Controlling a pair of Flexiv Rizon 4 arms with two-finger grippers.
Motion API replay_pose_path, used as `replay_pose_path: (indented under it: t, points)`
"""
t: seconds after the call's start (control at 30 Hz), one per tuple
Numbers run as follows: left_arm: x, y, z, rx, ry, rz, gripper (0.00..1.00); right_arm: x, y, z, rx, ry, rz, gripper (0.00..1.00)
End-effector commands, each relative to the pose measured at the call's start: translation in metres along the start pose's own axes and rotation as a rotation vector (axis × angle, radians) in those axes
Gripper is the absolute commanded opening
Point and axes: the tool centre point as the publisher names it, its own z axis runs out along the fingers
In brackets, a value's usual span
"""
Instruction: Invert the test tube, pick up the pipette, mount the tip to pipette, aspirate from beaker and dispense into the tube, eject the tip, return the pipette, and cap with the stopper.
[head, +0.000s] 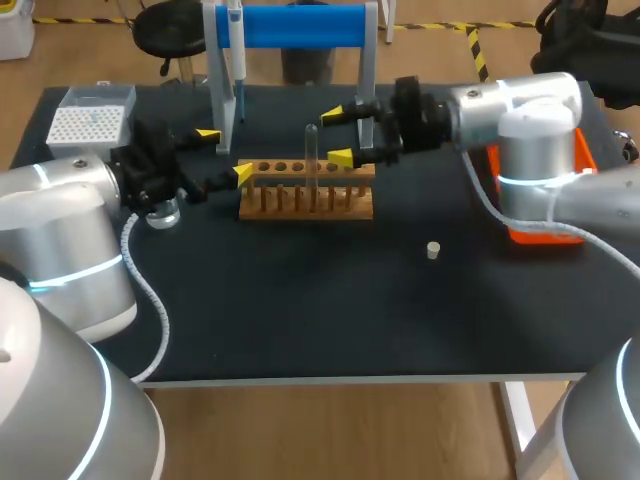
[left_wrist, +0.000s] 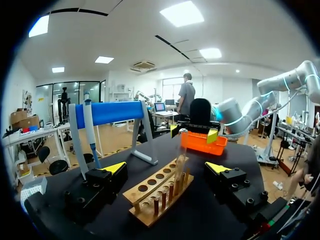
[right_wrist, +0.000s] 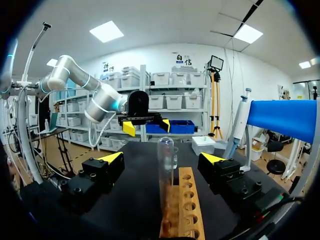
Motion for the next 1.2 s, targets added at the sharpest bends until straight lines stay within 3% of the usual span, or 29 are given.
replay_pose_path:
  t: [0.03, 0.83, 0.87, 0.9, 0.93, 1.0, 1.2]
  points:
    - [0.002, 0.001, 0.001, 0.002, -0.007, 0.001, 1.00, -0.012, -0.005, 0.012, -0.021, 0.083, 0.000, 1.00]
    - [0.002, 0.001, 0.001, 0.002, -0.007, 0.001, 1.00, -0.006, -0.010, 0.038, -0.039, 0.058, -0.002, 0.99]
    - [0.002, 0.001, 0.001, 0.002, -0.007, 0.001, 1.00, -0.006, -0.010, 0.038, -0.041, 0.056, 0.000, 0.82]
    - [0.002, 0.001, 0.001, 0.002, -0.007, 0.001, 1.00, -0.006, -0.010, 0.038, -0.041, 0.055, 0.001, 0.57]
    - [0.002, 0.001, 0.001, 0.002, -0.007, 0.001, 1.00, -0.006, -0.010, 0.038, -0.042, 0.054, 0.003, 0.49]
    - [0.002, 0.001, 0.001, 0.002, -0.007, 0.001, 1.00, -0.005, -0.011, 0.038, -0.042, 0.052, 0.006, 0.48]
    - [0.002, 0.001, 0.001, 0.002, -0.007, 0.001, 1.00, -0.004, -0.013, 0.037, -0.039, 0.051, 0.009, 0.29]
